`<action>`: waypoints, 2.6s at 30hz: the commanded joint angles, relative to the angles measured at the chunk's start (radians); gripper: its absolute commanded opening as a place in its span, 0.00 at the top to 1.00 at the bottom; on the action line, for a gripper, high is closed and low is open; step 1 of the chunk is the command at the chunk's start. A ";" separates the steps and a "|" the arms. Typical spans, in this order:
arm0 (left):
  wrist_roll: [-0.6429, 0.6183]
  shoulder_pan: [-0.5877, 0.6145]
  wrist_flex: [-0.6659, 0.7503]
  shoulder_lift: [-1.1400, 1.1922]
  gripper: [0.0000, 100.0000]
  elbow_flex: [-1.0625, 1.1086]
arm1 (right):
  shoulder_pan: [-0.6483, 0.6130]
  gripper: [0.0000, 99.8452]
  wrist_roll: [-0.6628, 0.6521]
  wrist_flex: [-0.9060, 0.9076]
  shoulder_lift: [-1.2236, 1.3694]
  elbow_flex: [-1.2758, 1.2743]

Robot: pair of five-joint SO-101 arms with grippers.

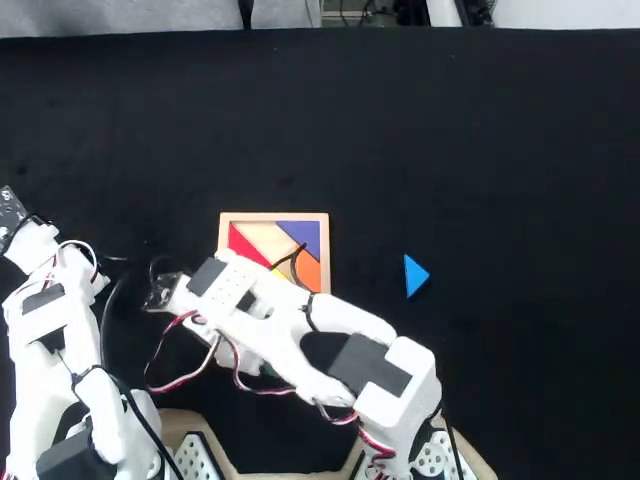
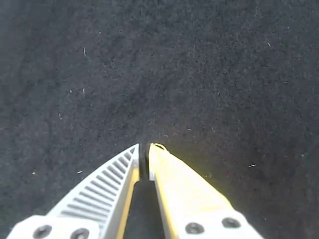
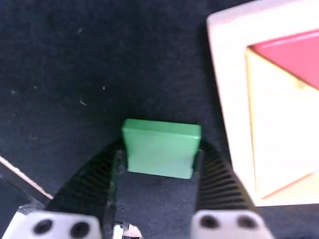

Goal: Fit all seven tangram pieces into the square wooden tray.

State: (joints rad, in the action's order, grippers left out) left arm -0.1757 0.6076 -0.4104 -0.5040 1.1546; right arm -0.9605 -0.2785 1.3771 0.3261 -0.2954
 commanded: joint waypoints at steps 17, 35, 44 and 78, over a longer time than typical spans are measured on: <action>-0.014 -0.001 -0.005 -0.029 0.95 -0.067 | 0.281 0.99 -0.026 0.086 -0.441 0.127; -0.014 -0.005 -0.003 -0.029 0.95 -0.067 | 0.463 0.99 0.014 0.037 0.166 0.679; -0.011 -0.013 -0.003 -0.029 0.95 -0.067 | 0.431 0.99 0.031 0.041 0.219 0.679; -0.009 -0.013 -0.003 -0.028 0.95 -0.067 | 0.411 0.89 0.048 0.044 0.220 0.628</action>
State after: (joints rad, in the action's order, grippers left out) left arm -0.1788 0.6076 -0.4104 -0.5040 1.1546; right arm -0.5232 -0.2417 1.4246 0.5562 0.3307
